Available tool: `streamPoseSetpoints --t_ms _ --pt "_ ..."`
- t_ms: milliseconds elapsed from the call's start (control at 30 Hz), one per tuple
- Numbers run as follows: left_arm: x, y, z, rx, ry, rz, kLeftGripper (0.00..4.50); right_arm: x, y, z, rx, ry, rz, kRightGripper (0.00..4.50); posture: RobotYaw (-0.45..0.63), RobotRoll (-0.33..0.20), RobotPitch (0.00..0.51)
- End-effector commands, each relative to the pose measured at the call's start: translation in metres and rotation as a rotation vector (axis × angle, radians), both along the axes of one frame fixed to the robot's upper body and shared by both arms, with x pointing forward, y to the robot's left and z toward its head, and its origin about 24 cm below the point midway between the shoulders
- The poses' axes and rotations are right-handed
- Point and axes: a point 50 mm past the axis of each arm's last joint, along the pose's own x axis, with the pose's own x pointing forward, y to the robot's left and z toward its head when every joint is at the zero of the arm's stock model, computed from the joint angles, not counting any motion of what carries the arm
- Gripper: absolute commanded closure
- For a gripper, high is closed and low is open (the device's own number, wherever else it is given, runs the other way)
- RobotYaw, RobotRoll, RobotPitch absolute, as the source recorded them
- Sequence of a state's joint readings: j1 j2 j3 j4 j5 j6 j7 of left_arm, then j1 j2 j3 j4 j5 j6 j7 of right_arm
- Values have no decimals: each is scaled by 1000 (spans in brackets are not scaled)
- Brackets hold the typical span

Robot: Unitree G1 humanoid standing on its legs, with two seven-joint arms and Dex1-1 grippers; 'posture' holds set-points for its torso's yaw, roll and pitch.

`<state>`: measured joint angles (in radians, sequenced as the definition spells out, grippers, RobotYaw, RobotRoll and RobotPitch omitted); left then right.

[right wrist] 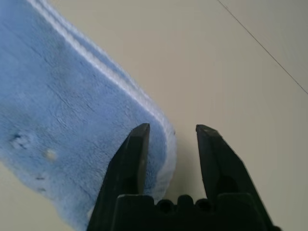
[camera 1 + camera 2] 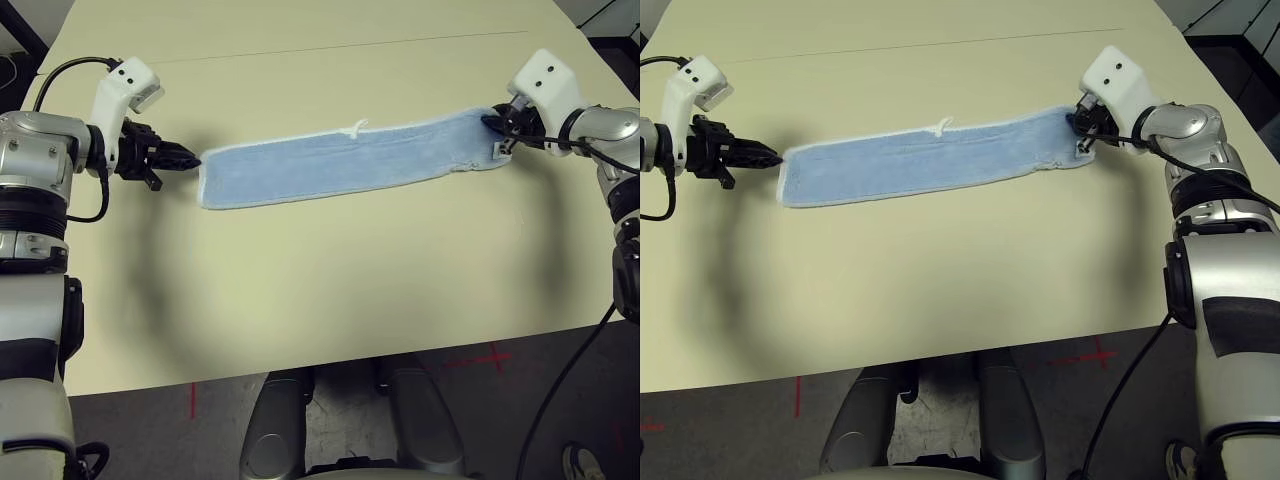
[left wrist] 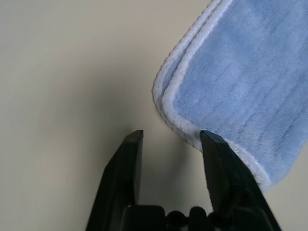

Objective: Fold the towel and set it aside.

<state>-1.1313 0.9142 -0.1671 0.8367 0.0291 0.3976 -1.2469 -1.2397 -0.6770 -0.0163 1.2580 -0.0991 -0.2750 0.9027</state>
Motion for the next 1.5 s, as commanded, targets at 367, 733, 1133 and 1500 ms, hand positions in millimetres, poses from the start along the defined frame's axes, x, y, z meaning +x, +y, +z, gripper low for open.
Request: streamPoseSetpoints --t_ms 367,733,1133,1500 --pt "-5 -44 20 -331 -194 -280 0 -26 -27 -11 475 114 216 32 30 0 273" --pt "-20 -89 -28 -462 -149 -463 0 -46 -35 -46 782 192 136 32 12 0 274" --pt "-22 -81 -56 -280 -174 -514 0 -69 -51 -51 993 402 77 32 -1 0 279" --pt "-26 -81 -61 -290 -164 -499 0 -70 -36 -62 1130 505 -30 32 7 0 278"
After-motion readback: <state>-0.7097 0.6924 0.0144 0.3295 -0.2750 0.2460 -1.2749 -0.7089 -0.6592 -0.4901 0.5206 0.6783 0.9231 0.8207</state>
